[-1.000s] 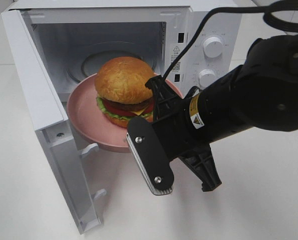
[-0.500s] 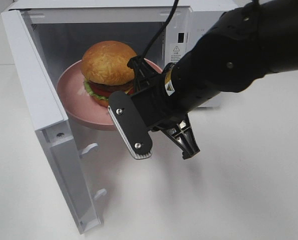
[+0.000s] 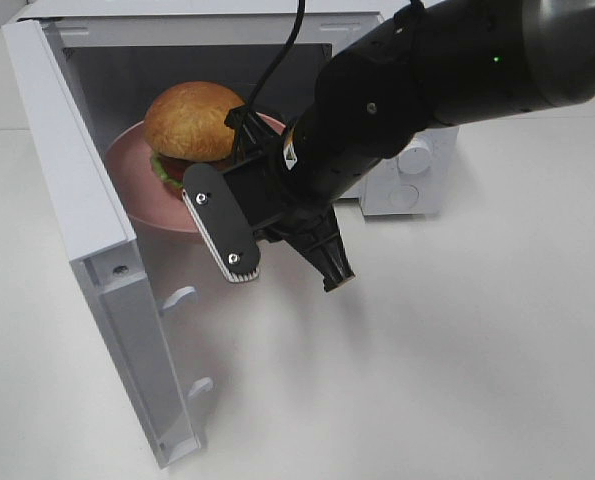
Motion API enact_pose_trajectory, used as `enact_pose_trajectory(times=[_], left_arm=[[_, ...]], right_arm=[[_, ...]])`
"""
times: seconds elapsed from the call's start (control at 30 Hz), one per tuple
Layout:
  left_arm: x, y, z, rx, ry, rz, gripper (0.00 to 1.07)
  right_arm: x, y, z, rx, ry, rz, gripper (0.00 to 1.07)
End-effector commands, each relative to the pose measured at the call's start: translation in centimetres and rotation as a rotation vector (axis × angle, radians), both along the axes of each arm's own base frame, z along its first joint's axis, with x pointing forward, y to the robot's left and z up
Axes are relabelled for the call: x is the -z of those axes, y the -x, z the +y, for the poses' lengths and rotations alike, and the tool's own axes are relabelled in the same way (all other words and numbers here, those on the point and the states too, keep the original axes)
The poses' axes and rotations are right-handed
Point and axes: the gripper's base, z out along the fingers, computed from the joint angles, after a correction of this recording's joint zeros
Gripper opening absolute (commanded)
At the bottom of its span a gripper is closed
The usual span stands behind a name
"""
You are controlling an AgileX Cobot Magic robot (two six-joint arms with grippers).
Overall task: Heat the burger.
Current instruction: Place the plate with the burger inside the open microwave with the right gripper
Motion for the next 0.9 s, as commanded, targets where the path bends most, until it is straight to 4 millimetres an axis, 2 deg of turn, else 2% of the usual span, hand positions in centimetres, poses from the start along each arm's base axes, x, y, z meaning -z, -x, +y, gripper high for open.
enact_pose_trajectory(times=[0.03, 0.17, 0.37, 0.43, 0.5, 0.53, 0.63, 0.7, 0.8, 0.9], left_arm=[[0.0, 0.2, 0.0, -0.003, 0.002, -0.026, 0.0], [0.0, 0.2, 0.0, -0.003, 0.002, -0.026, 0.0], [0.0, 0.2, 0.0, -0.003, 0.002, -0.026, 0.0], [0.0, 0.2, 0.0, -0.003, 0.002, -0.026, 0.0], [0.0, 0.2, 0.0, -0.003, 0.002, -0.026, 0.0], [0.0, 0.2, 0.0, -0.003, 0.002, -0.026, 0.0], [0.0, 0.2, 0.0, -0.003, 0.002, -0.026, 0.0], [0.0, 0.2, 0.0, -0.003, 0.002, -0.026, 0.0], [0.0, 0.2, 0.0, -0.003, 0.002, -0.026, 0.0], [0.0, 0.2, 0.0, -0.003, 0.002, -0.026, 0.0]], right_arm=[[-1.0, -1.9, 0.0, 0.031, -0.039, -0.034, 0.0], [-1.2, -4.1, 0.1, 0.091, -0.072, -0.02, 0.0], [-0.9, -5.5, 0.9, 0.115, -0.064, 0.017, 0.0], [-0.5, -6.9, 2.1, 0.119, -0.055, 0.025, 0.0], [-0.4, -7.2, 2.4, 0.121, -0.058, 0.024, 0.0], [-0.1, -8.1, 2.7, 0.137, -0.066, 0.025, 0.0], [0.0, -8.5, 2.9, 0.148, -0.079, 0.029, 0.0], [0.3, -10.1, 3.1, 0.201, -0.133, 0.051, 0.0], [0.5, -11.1, 3.2, 0.252, -0.17, 0.078, 0.0], [0.9, -11.1, 3.2, 0.253, -0.145, 0.102, 0.0]])
